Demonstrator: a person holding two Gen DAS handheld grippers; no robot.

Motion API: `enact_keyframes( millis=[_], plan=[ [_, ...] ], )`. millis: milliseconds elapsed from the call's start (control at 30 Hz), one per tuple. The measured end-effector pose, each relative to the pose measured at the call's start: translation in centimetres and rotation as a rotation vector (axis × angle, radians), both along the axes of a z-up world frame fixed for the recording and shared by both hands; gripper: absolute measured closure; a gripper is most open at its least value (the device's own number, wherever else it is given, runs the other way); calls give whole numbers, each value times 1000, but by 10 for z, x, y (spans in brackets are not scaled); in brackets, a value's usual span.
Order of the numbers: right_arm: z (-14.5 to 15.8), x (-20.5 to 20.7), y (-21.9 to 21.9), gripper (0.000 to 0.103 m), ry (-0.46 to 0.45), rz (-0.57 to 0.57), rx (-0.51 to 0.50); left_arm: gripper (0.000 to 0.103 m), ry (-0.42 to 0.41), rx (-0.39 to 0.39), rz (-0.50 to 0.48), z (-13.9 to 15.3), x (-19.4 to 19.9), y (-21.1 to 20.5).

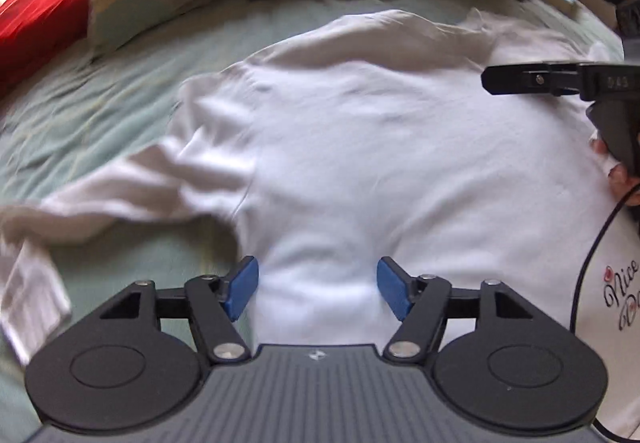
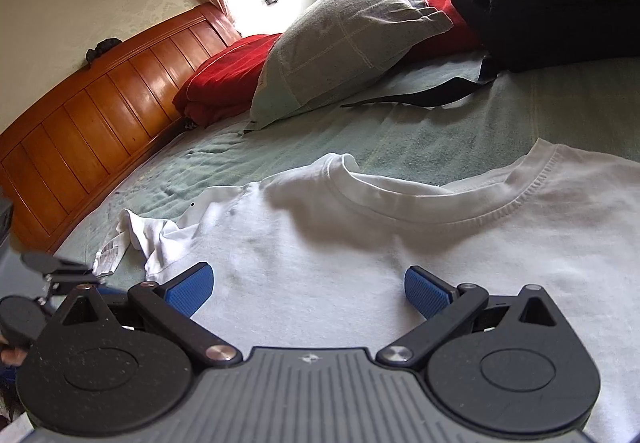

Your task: Fold clothes

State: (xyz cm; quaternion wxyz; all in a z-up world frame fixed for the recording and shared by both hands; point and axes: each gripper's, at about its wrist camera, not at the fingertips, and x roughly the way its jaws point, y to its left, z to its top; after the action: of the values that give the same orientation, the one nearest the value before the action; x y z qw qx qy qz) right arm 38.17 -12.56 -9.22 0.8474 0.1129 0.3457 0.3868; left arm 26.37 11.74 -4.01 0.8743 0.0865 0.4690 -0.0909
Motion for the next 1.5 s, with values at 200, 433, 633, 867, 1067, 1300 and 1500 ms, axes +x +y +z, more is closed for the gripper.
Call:
enact_keyframes(
  millis=[200, 433, 633, 867, 1067, 1300, 1500],
  plan=[
    [-1, 0, 5, 0, -12, 0, -25, 27, -15, 6, 37, 8, -54, -3],
    [-2, 0, 13, 0, -34, 5, -74, 23, -29, -4, 106, 1, -112, 2],
    [6, 1, 12, 0, 7, -13, -101, 22, -68, 12, 160, -1, -154, 6],
    [66, 0, -20, 0, -95, 18, -128, 15, -254, -26, 80, 23, -104, -19],
    [79, 48, -34, 38, -169, -51, -288, 14, -249, -114, 95, -1, -63, -33],
    [47, 91, 7, 53, -209, 120, -522, 14, -191, -173, 92, -30, -63, -31],
    [25, 84, 48, 53, -310, 363, -697, 10, -190, -172, 83, -36, -64, -31]
  ],
)
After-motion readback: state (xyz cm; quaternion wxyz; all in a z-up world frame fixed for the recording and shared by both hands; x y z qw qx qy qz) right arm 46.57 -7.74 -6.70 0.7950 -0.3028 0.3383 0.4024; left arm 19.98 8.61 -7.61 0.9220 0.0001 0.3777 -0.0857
